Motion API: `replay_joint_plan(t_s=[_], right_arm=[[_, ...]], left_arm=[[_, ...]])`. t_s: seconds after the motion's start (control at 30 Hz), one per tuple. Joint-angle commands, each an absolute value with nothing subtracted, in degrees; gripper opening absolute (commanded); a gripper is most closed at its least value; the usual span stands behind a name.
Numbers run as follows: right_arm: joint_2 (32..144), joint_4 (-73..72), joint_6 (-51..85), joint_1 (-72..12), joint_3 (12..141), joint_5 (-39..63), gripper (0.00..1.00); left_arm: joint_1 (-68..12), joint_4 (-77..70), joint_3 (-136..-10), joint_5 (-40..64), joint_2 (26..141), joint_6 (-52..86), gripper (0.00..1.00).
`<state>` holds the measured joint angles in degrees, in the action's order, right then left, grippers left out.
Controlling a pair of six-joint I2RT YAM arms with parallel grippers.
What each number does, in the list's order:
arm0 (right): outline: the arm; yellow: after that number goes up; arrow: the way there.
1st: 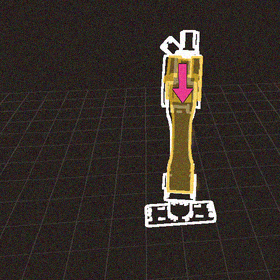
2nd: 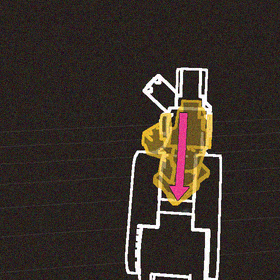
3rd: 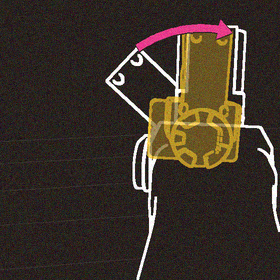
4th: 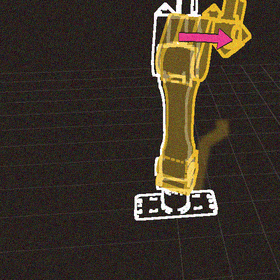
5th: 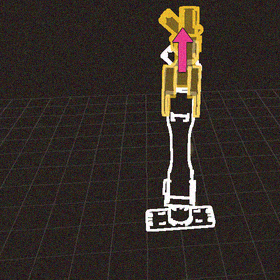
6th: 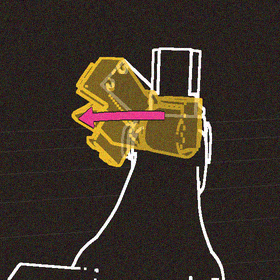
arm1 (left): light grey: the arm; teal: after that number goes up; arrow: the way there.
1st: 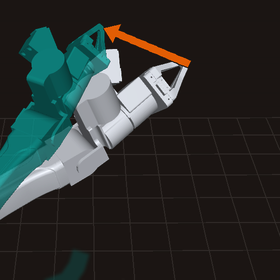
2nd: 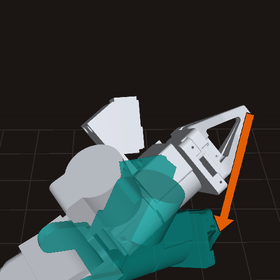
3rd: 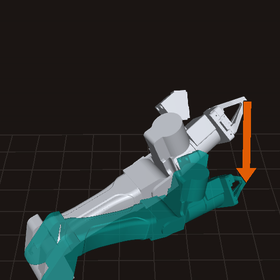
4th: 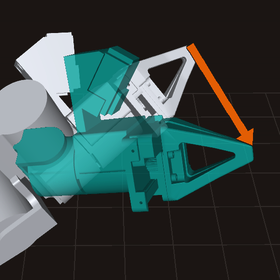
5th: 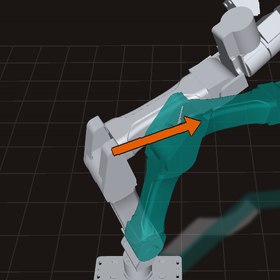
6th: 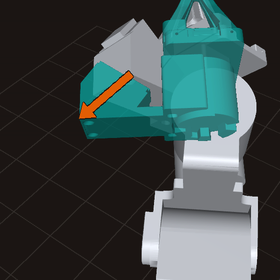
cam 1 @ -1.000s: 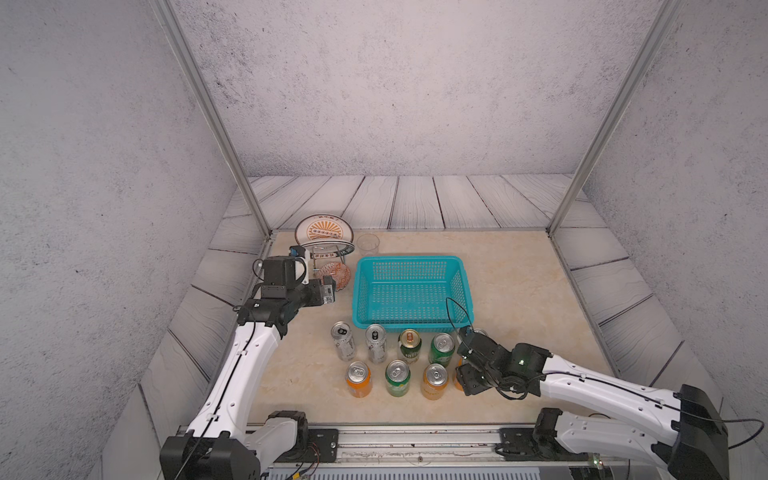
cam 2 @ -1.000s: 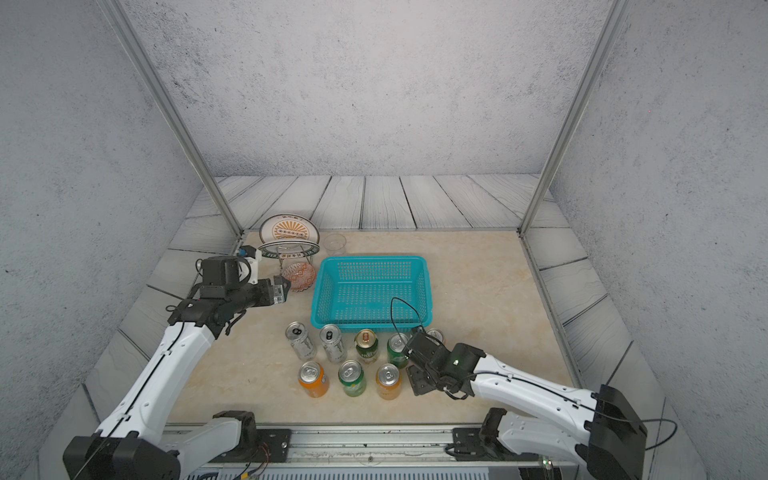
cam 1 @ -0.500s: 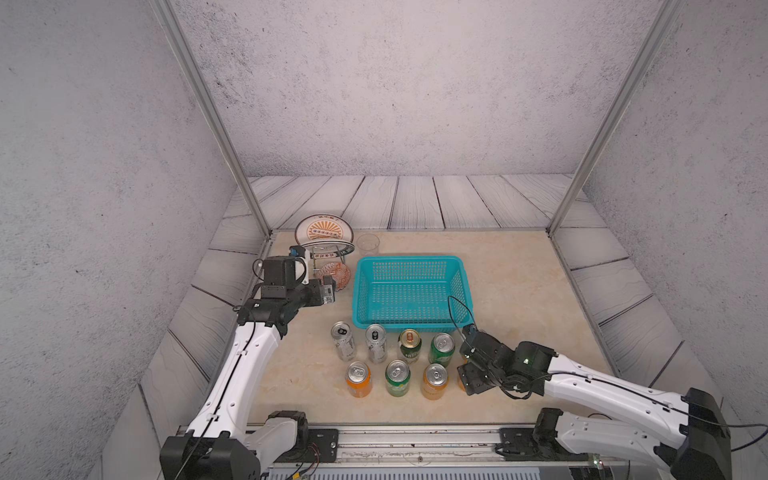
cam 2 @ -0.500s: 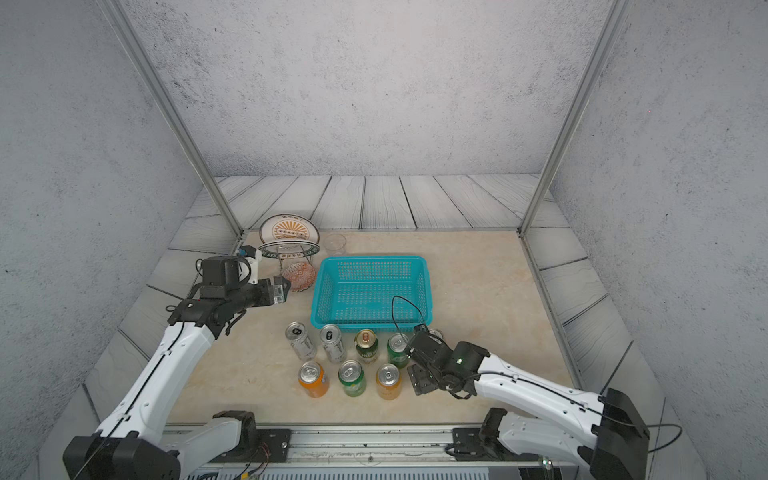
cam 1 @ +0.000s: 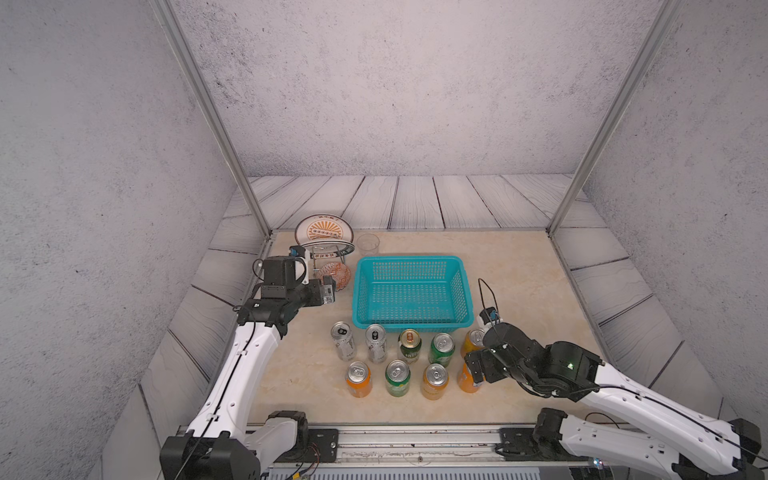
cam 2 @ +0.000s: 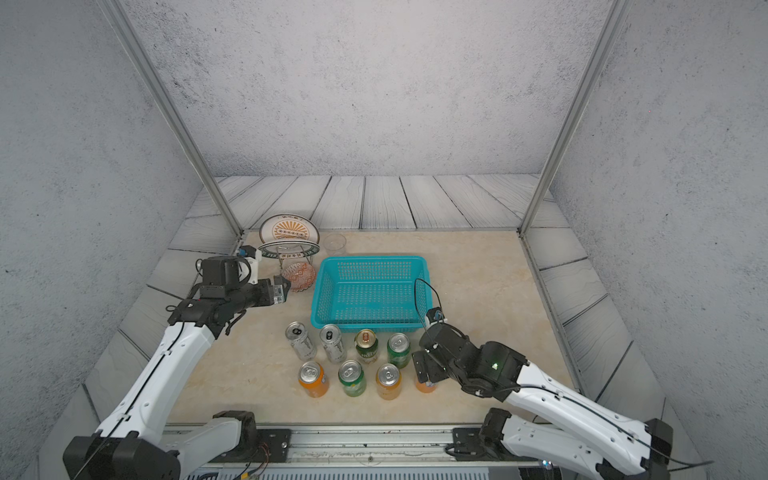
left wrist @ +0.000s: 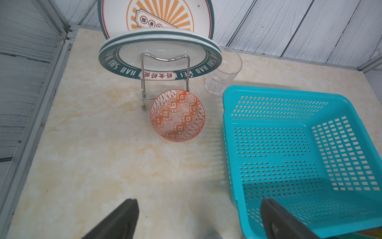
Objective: Take out the drinks from the basket
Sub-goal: Place the drink at the center of the board, then reset both arms
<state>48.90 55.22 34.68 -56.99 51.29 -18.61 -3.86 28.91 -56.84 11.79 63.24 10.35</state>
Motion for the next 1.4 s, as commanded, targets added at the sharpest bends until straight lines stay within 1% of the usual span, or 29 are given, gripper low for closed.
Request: replay_joint_plan(t_s=[0.0,0.13,0.23,0.33,0.47,0.6,0.83,0.93,1.13,1.37], right_arm=[[47.9,58.9,31.3,-56.9,55.0,-23.5,0.99],[48.2,59.6,27.1,-55.9,58.4,-26.6,1.0],[48.7,58.9,23.1,-53.2,60.7,-27.4,1.0],[49.2,56.9,18.9,-47.8,62.5,-25.1,1.0],[49.7,52.8,13.9,-36.6,63.8,-18.7,1.0],[51.8,48.3,10.9,-27.7,64.7,-14.3,0.99],[56.7,42.4,10.3,-17.4,65.5,-9.2,1.0],[57.2,38.8,10.8,-13.5,64.2,-7.1,0.99],[56.6,29.8,11.2,-6.6,58.1,-6.9,0.99],[54.9,14.8,10.0,-2.2,45.2,-8.9,1.0]], left_arm=[[-3.3,28.8,-56.8,11.3,62.8,9.6,0.99],[-3.3,28.8,-56.8,11.3,62.8,9.5,0.99],[-3.3,28.8,-56.7,11.3,62.7,9.4,0.99],[-3.3,28.8,-56.7,11.3,62.8,9.4,0.99],[-3.3,28.8,-56.6,11.4,62.9,9.4,0.99],[-3.3,28.7,-56.5,11.5,63.0,9.5,0.99],[-3.3,28.8,-56.4,11.5,62.7,9.4,0.99],[-3.3,28.7,-56.4,11.6,62.7,9.5,0.99],[-3.3,28.6,-56.4,12.3,62.8,9.8,0.99],[-3.3,28.6,-56.4,12.6,62.6,9.9,0.99]])
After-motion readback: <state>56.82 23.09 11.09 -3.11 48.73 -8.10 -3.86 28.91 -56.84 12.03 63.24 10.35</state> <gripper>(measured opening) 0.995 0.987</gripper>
